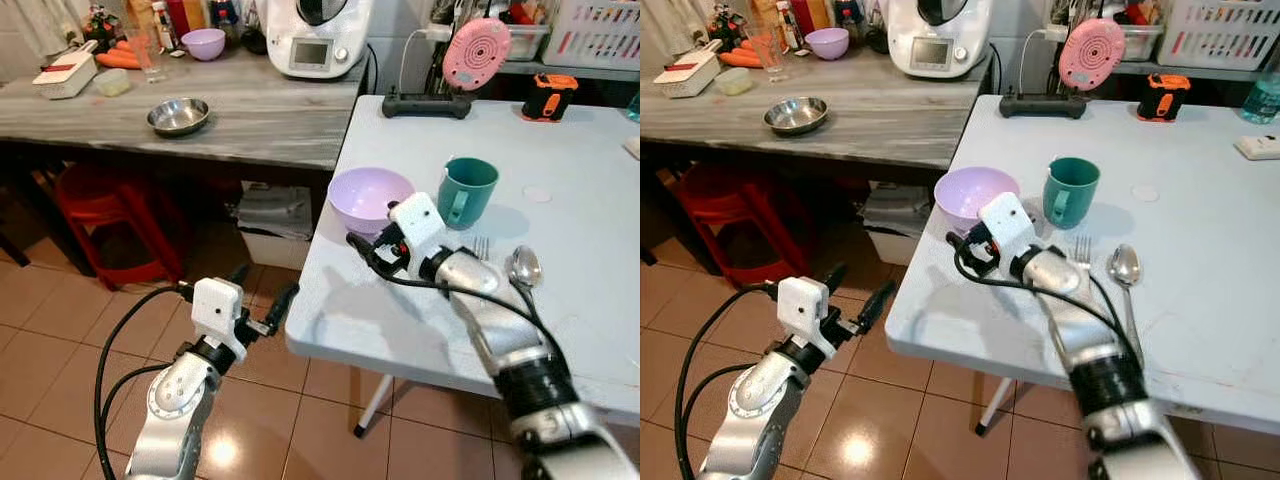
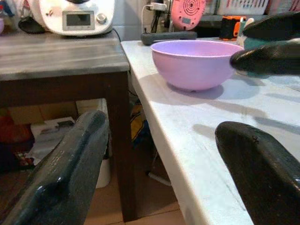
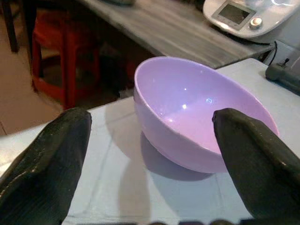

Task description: Setting the table

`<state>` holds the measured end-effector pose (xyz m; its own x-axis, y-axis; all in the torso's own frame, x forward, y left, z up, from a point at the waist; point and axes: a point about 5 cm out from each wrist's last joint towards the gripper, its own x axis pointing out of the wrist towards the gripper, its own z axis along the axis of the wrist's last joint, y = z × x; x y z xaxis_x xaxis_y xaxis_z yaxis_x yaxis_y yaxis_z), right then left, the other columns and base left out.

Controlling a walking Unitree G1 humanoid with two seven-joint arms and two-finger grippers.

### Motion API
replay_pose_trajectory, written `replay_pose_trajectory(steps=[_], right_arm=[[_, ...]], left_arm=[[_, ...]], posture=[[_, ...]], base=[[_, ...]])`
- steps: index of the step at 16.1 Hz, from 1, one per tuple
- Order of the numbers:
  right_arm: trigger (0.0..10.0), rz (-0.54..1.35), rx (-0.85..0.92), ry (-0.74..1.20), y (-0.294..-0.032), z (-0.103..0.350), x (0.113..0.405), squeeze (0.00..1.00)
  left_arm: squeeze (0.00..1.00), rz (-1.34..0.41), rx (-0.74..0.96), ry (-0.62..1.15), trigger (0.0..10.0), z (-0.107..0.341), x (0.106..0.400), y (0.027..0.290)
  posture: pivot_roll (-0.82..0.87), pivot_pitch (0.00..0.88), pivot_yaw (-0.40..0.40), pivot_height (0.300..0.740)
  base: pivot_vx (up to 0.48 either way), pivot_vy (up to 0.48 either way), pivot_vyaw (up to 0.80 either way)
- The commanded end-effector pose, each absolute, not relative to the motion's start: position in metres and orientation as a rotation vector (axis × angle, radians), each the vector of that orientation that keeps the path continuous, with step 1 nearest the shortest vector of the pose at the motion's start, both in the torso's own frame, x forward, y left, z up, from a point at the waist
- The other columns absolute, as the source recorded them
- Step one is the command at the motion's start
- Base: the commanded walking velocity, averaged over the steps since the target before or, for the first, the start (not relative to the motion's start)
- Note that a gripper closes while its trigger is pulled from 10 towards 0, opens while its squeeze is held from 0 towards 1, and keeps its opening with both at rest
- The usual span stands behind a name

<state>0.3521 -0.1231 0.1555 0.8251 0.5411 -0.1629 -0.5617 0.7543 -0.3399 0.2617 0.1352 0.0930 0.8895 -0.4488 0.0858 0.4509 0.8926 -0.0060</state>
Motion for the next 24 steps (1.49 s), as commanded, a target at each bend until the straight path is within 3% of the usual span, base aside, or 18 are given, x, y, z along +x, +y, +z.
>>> replay_pose_trajectory(steps=[1,13,18,19,20,23,24], right_arm=[[10.0,0.643,-0.423,0.065,-0.122,0.155,0.355,0.00],[10.0,0.723,-0.663,-0.007,-0.118,0.175,0.385,0.00],[10.0,0.679,-0.819,-0.013,-0.131,0.177,0.392,0.00],[9.5,0.666,-0.848,-0.009,-0.135,0.177,0.393,0.00],[0.3,0.658,-0.902,-0.016,-0.138,0.178,0.394,0.00],[0.0,0.651,-0.975,-0.031,-0.139,0.181,0.396,0.00],[1.3,0.652,-0.987,-0.030,-0.139,0.180,0.396,0.00]], left_arm=[[0.00,-0.483,-0.024,-0.074,10.0,0.094,0.259,0.136],[0.00,-0.545,-0.018,-0.032,10.0,0.099,0.241,0.142],[0.00,-0.610,-0.057,-0.031,10.0,0.101,0.232,0.135],[0.00,-0.633,-0.065,-0.027,10.0,0.101,0.230,0.134],[0.00,-0.635,-0.059,-0.026,10.0,0.101,0.230,0.133],[0.00,-0.626,-0.059,-0.029,10.0,0.102,0.232,0.132],[0.00,-0.628,-0.060,-0.026,10.0,0.102,0.232,0.131]], posture=[[-0.03,0.111,0.069,0.740],[0.02,0.153,0.091,0.740],[0.03,0.163,0.094,0.740],[0.03,0.163,0.094,0.740],[0.03,0.168,0.090,0.740],[0.03,0.166,0.086,0.740],[0.03,0.166,0.086,0.740]], base=[[0.000,0.000,0.00],[0.000,0.000,0.00],[0.000,0.000,0.00],[0.000,0.000,0.00],[0.000,0.000,0.00],[0.000,0.000,0.00],[0.000,0.000,0.00]])
